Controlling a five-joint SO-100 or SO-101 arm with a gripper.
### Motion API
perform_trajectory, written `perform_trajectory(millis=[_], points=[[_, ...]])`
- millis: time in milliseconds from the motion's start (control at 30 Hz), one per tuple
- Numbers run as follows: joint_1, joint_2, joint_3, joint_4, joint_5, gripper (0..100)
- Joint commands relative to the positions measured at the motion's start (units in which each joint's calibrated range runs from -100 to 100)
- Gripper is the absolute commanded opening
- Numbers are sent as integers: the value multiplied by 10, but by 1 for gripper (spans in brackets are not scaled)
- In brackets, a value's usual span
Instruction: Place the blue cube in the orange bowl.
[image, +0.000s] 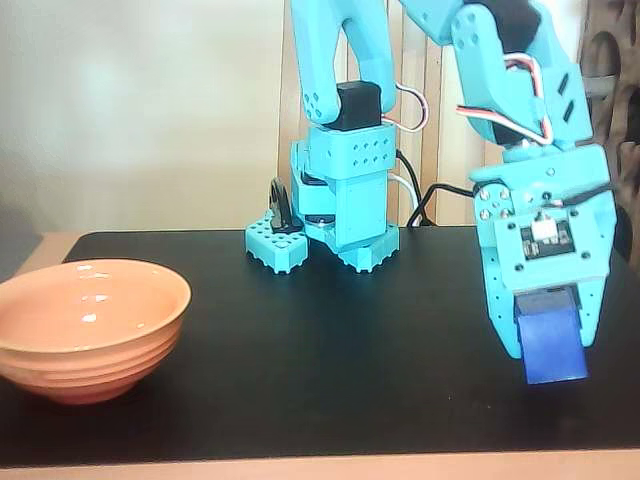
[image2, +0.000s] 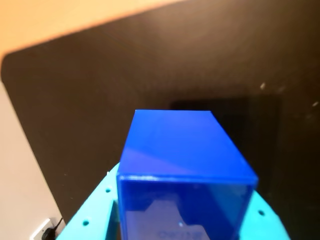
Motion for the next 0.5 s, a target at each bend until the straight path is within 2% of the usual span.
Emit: perform_trajectory(millis=[0,467], points=[[37,-78,-56,-18,21,14],[84,-163,-56,-17,38,14]])
